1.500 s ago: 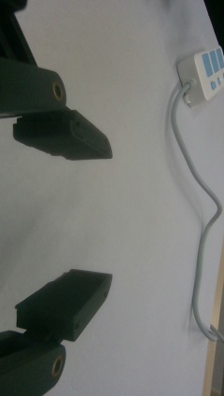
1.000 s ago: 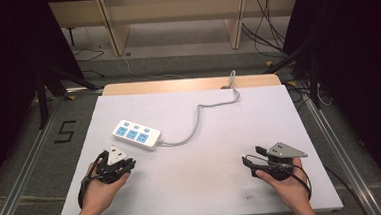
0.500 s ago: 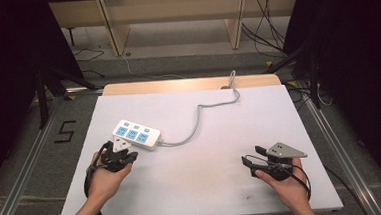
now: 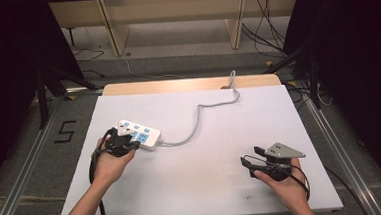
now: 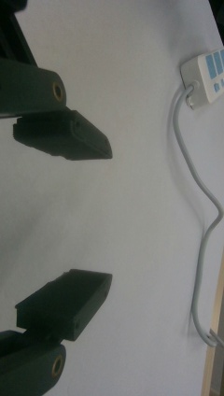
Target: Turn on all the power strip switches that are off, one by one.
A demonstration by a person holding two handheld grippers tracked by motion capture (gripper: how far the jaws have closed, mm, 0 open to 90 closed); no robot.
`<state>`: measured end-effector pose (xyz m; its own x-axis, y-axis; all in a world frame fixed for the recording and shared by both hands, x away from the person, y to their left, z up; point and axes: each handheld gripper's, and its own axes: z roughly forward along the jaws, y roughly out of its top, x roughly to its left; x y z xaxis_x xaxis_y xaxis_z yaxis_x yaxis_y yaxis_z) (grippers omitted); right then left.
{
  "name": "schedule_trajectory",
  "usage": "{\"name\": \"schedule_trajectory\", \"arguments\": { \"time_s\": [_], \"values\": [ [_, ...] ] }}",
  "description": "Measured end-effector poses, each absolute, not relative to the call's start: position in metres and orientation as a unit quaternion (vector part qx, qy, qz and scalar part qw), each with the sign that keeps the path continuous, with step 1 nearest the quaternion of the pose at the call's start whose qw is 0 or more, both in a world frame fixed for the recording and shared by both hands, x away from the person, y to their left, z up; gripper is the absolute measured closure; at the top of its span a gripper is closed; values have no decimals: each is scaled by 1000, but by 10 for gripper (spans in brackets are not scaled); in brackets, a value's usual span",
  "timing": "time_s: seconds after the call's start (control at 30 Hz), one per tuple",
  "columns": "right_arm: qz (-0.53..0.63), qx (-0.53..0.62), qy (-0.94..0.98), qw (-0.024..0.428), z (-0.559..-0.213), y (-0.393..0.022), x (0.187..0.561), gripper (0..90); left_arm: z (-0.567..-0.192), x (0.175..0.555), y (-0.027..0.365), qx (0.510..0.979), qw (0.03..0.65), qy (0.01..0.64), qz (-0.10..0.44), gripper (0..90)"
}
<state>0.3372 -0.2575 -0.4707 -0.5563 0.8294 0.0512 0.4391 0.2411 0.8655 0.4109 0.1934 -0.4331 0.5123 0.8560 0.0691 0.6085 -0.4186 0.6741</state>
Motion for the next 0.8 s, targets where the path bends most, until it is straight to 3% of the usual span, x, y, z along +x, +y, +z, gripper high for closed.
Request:
{"name": "schedule_trajectory", "arguments": {
  "time_s": [0.8],
  "values": [
    [457, 418, 756, 214, -471, -258, 338, 345, -426, 447, 178, 823, 286, 446, 203, 897]
  ]
}}
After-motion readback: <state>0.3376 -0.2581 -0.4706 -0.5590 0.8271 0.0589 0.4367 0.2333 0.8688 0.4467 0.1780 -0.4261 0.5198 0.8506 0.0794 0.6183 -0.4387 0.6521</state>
